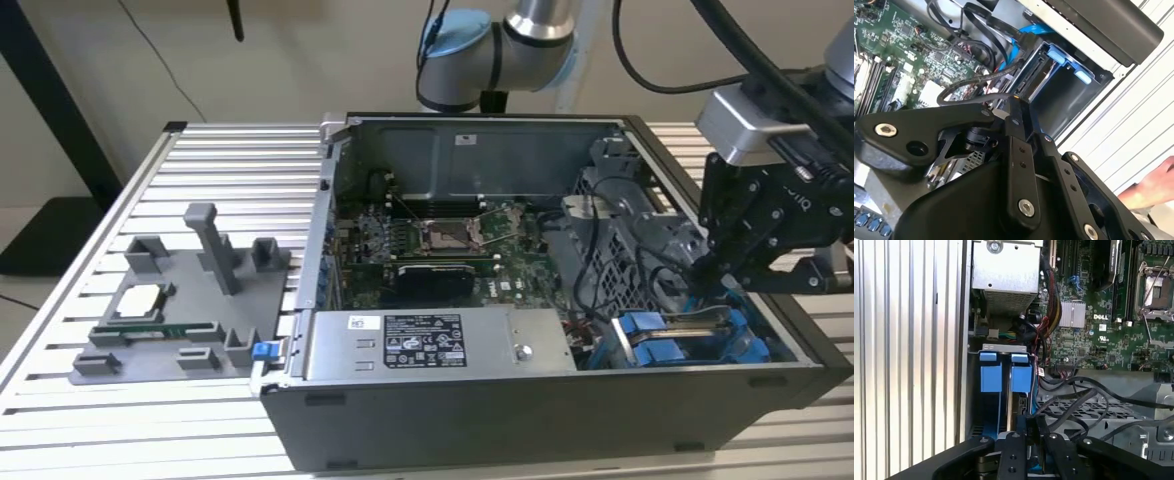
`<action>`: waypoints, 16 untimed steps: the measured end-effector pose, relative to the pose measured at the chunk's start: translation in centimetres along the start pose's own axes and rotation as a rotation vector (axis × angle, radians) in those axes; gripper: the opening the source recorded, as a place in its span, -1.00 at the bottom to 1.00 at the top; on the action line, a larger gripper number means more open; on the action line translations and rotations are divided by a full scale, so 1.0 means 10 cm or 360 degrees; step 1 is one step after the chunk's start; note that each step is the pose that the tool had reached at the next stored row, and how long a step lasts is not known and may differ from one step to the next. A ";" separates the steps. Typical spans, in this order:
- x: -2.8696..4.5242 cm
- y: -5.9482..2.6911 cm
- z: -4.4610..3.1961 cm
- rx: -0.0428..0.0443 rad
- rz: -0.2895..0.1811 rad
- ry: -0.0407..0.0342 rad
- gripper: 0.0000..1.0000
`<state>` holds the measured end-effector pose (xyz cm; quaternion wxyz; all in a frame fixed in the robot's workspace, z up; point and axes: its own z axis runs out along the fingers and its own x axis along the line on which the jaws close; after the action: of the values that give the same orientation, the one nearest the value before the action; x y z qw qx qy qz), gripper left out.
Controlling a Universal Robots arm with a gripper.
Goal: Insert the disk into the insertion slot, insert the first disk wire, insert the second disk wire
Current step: 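Insert the first disk wire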
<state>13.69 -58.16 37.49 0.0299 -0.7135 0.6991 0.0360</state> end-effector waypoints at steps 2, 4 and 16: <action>0.018 -0.013 0.005 -0.0005 0.0000 0.0001 -1.00; 0.035 -0.026 0.010 -0.0010 0.0001 0.0002 -1.00; 0.142 -0.105 0.038 -0.0039 0.0004 0.0008 -1.00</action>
<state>14.77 -59.51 36.96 0.0194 -0.7131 0.6995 0.0430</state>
